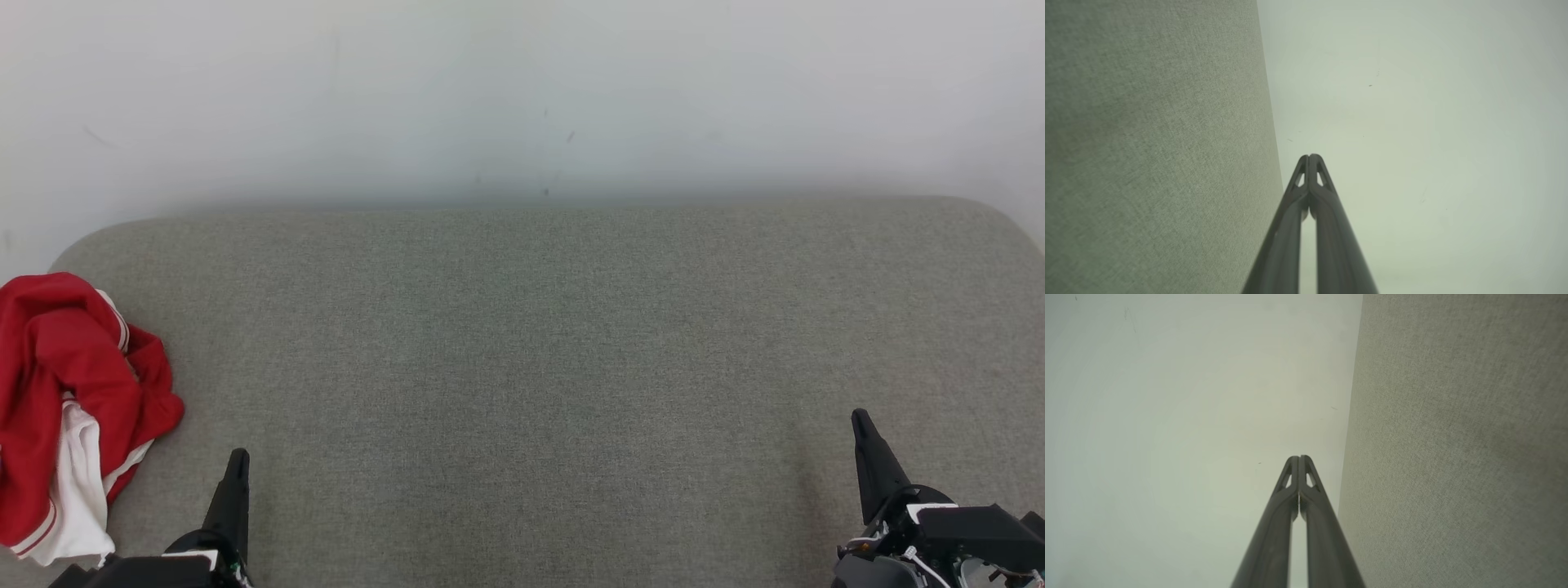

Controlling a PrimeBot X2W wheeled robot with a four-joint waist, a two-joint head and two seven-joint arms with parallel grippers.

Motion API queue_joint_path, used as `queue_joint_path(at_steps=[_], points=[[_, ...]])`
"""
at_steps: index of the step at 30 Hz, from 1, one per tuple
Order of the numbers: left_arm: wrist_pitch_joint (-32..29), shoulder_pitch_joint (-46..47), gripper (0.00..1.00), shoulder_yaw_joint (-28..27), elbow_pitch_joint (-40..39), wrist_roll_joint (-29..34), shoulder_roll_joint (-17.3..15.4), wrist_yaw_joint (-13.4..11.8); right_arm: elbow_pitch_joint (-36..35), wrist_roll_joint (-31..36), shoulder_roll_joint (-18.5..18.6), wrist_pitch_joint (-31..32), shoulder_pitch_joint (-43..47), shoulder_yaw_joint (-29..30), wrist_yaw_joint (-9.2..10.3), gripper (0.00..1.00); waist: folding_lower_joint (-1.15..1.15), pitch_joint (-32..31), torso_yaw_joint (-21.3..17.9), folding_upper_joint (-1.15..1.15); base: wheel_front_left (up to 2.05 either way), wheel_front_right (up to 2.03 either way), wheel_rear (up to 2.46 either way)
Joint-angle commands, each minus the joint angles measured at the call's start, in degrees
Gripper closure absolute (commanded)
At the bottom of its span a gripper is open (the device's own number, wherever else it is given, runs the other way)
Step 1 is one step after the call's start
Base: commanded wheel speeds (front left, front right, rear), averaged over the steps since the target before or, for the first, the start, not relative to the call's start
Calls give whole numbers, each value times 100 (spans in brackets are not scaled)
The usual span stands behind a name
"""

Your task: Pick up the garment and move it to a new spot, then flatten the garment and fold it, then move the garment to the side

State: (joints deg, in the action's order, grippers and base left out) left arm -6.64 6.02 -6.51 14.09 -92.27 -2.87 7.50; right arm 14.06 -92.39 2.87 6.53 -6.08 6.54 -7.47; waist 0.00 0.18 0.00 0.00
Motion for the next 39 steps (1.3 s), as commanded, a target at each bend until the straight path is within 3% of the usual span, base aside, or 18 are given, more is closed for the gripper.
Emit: queue_joint_path(at_steps=[1, 17, 18, 24, 39], points=[[6, 45, 100, -12, -17, -30, 6, 5, 0, -5, -8, 1, -33, 3, -5, 100, 0, 0, 0, 0, 0, 0, 0], [6, 45, 100, -14, -17, -30, 6, 5, 0, -5, -8, 1, -33, 3, -5, 100, 0, 0, 0, 0, 0, 0, 0], [1, 0, 0, 0, 0, 0, 0, 0, -1, 0, 0, -1, 0, -1, 0, 0, 0, 0, 0, 0, 0, 0, 0], [15, -227, 0, 40, 273, 3, 50, 0, 290, 2, -20, -16, 247, -24, 11, 0, 0, -1, -1, 0, 0, 0, 0], [469, -380, 0, 373, 161, 425, 37, 0, 111, 529, 51, -468, 412, -363, 7, 0, 0, -101, -5, 0, 0, 0, 0]])
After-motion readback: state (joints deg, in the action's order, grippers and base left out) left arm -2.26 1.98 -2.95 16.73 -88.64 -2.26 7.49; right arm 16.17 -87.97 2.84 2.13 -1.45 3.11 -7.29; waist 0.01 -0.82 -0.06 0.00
